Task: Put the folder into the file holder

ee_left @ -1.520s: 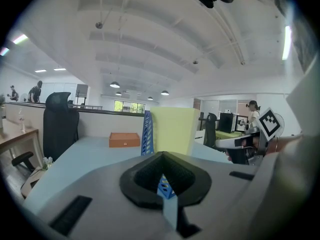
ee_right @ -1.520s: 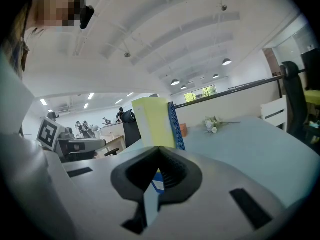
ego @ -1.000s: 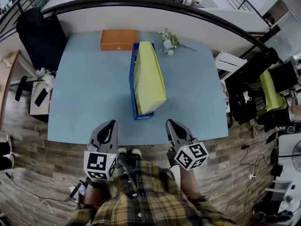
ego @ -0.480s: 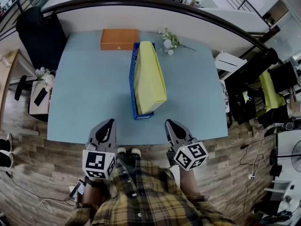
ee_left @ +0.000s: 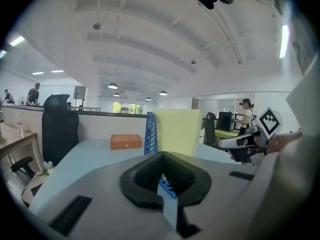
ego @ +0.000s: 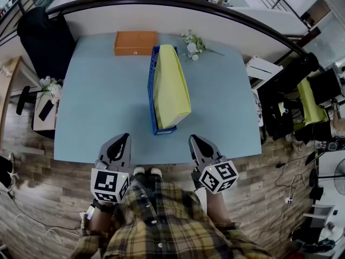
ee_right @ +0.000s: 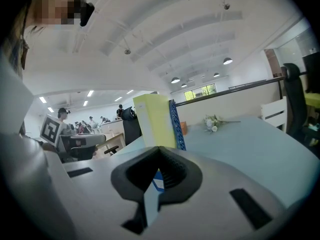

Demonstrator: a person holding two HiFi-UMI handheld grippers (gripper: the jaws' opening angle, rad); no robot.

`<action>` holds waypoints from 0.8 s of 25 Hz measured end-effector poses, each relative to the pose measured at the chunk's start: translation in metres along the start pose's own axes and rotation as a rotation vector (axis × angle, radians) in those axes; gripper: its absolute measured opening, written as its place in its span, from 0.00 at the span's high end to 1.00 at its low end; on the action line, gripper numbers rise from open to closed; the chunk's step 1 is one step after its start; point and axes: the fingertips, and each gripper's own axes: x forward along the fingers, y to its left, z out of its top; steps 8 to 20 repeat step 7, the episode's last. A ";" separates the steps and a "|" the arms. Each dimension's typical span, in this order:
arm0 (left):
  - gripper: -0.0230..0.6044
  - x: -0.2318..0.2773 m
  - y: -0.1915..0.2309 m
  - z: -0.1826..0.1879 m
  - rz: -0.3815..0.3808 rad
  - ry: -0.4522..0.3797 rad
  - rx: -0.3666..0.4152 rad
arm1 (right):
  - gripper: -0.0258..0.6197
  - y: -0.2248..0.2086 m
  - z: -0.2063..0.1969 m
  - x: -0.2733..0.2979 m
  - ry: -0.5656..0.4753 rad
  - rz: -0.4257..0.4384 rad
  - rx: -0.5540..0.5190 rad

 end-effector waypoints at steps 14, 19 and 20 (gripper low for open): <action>0.97 0.005 -0.001 0.001 -0.049 -0.004 -0.002 | 0.96 0.000 0.000 0.000 -0.001 -0.006 -0.016; 0.97 0.005 -0.001 0.001 -0.049 -0.004 -0.002 | 0.96 0.000 0.000 0.000 -0.001 -0.006 -0.016; 0.97 0.005 -0.001 0.001 -0.049 -0.004 -0.002 | 0.96 0.000 0.000 0.000 -0.001 -0.006 -0.016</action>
